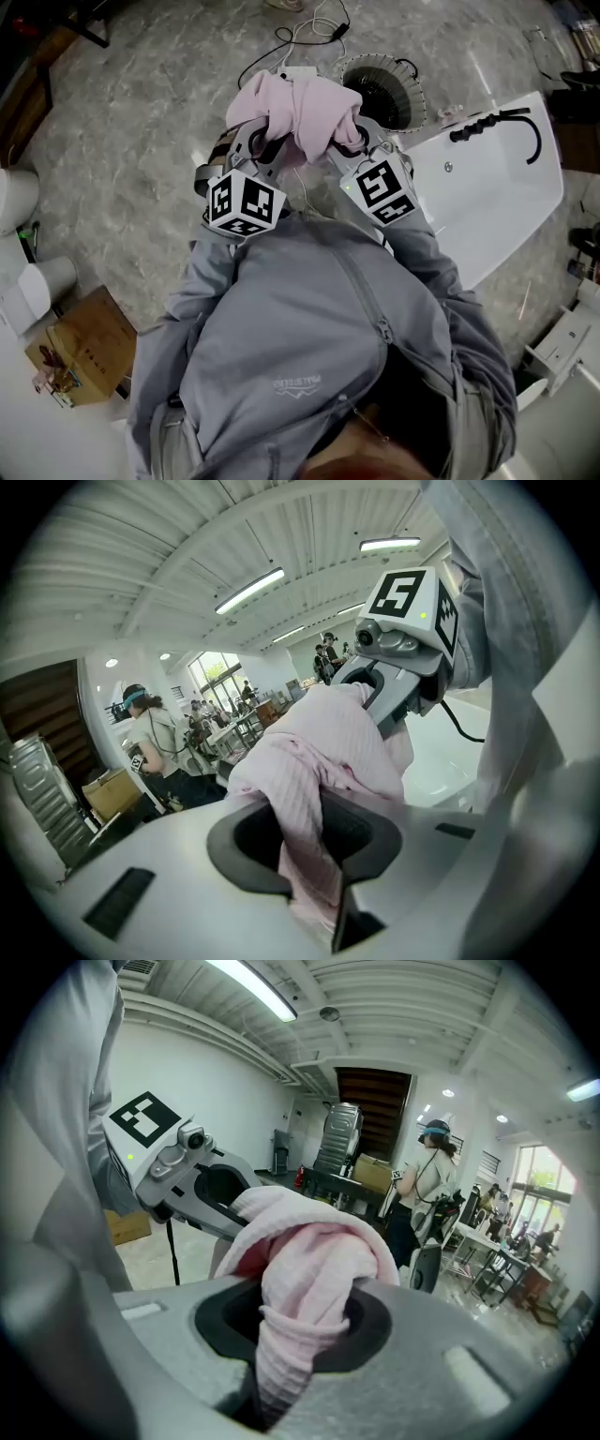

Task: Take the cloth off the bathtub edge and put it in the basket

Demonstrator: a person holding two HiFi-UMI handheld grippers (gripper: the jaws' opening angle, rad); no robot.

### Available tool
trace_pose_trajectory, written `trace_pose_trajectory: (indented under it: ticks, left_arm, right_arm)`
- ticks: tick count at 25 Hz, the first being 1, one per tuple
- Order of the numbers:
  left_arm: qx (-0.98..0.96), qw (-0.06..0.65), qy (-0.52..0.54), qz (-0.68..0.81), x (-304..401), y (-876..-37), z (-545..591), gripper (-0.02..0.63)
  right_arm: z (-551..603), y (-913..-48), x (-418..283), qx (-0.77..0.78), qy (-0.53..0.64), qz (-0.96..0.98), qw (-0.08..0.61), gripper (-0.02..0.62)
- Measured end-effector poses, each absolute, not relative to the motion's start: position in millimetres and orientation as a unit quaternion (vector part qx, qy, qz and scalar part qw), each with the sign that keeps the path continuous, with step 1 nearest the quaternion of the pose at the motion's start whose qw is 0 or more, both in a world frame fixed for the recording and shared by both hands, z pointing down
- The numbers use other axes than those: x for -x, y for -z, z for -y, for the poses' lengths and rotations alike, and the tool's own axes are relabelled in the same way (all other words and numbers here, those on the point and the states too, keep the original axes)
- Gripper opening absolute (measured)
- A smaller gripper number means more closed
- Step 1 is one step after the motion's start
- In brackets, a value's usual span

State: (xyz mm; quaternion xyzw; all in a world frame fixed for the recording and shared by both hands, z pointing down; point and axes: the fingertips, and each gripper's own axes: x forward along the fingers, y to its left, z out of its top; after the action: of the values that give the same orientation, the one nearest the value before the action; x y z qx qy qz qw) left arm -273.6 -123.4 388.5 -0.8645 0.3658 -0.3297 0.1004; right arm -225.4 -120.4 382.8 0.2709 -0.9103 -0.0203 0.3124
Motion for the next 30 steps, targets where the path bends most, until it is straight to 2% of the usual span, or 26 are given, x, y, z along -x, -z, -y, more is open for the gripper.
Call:
trace_pose_trajectory:
  ticks: [18, 30]
  left_arm:
    - [0.909, 0.136, 0.307, -0.246, 206, -396, 192, 0.081]
    - [0.927, 0.176, 0.296, -0.148, 101, -401, 283, 0.081]
  right_arm:
    - [175, -389, 161, -0.397, -0.036, 0.864, 0.309, 0.092]
    - [257, -395, 61, -0.485, -0.056, 0.822, 0.292, 0.092]
